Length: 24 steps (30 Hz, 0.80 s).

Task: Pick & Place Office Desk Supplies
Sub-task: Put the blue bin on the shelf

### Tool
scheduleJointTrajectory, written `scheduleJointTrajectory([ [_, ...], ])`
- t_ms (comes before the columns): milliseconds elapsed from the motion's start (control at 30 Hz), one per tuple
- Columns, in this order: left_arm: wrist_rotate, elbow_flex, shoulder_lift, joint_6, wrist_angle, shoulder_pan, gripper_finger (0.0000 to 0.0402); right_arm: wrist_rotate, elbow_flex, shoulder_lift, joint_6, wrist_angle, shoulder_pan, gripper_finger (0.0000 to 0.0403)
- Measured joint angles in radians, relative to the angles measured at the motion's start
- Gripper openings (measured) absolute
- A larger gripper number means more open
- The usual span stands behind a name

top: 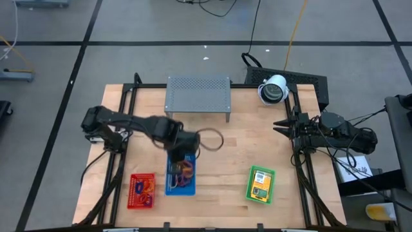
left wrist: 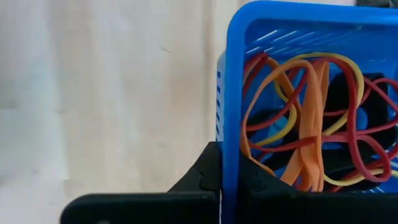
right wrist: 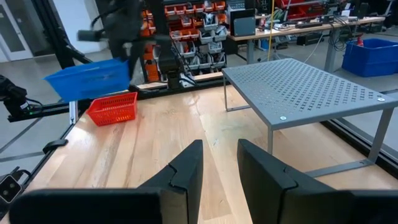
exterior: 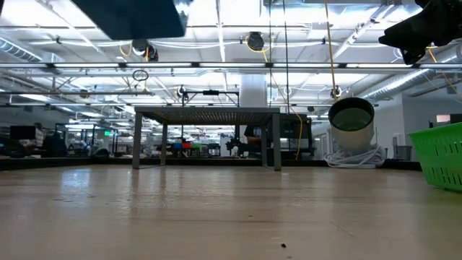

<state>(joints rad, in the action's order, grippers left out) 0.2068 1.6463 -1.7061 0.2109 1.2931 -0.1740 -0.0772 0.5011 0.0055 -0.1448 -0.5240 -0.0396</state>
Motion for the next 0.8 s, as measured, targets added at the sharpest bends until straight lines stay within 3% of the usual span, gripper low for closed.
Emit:
scheduleJointTrajectory([
  [467, -0.051, 0.05, 0.0, -0.118, -0.023, 0.422, 0.0001, 0.0, 0.0, 0.0, 0.0, 0.0, 0.0, 0.0089],
  [800, -0.086, 0.05, 0.0, 0.181, -0.179, 0.728, 0.0, 0.0, 0.0, 0.0, 0.0, 0.0, 0.0, 0.0089],
])
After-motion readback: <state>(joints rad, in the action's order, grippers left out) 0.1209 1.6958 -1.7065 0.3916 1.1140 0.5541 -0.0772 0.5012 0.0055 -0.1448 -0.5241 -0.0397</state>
